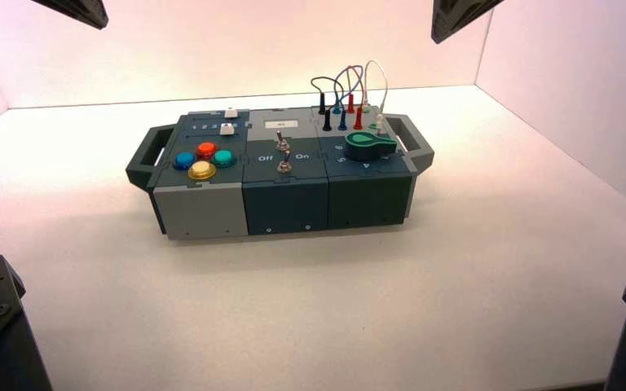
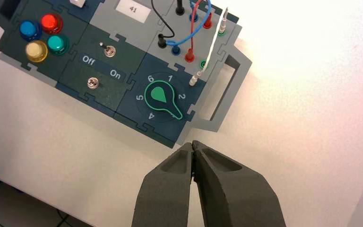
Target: Turn the knob to position 5.
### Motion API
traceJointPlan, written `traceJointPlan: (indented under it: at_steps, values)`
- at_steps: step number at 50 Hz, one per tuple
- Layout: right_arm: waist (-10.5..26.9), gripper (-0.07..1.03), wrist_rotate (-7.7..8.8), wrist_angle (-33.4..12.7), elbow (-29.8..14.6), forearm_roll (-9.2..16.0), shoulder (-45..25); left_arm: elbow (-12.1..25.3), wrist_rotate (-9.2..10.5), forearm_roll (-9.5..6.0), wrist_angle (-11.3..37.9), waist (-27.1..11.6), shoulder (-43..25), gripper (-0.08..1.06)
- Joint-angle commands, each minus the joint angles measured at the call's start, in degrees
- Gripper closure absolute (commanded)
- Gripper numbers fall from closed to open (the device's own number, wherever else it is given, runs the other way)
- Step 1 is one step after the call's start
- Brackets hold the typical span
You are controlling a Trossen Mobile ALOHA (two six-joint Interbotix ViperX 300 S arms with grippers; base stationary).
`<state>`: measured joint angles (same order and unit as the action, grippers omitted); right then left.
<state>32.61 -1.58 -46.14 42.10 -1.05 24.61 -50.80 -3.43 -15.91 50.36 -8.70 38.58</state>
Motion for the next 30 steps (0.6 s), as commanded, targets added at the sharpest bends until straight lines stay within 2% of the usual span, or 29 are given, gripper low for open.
traceJointPlan:
  at_steps: [1, 18, 30]
  values:
    - [-0.1, 0.99, -0.18, 0.4, -0.7, 0.0, 0.4, 0.8, 0.09, -0.26, -0.4, -0.4, 0.3, 1.0]
    - [-0.1, 0.99, -0.18, 0.4, -0.7, 0.0, -0.1, 0.8, 0.09, -0.53, -0.4, -0.4, 0.3, 1.0]
    - [-0.1, 0.99, 0.0, 1.0, -1.1, 0.2, -5.3, 0.9, 0.09, -0.53, -0.6, -0.4, -0.3, 1.0]
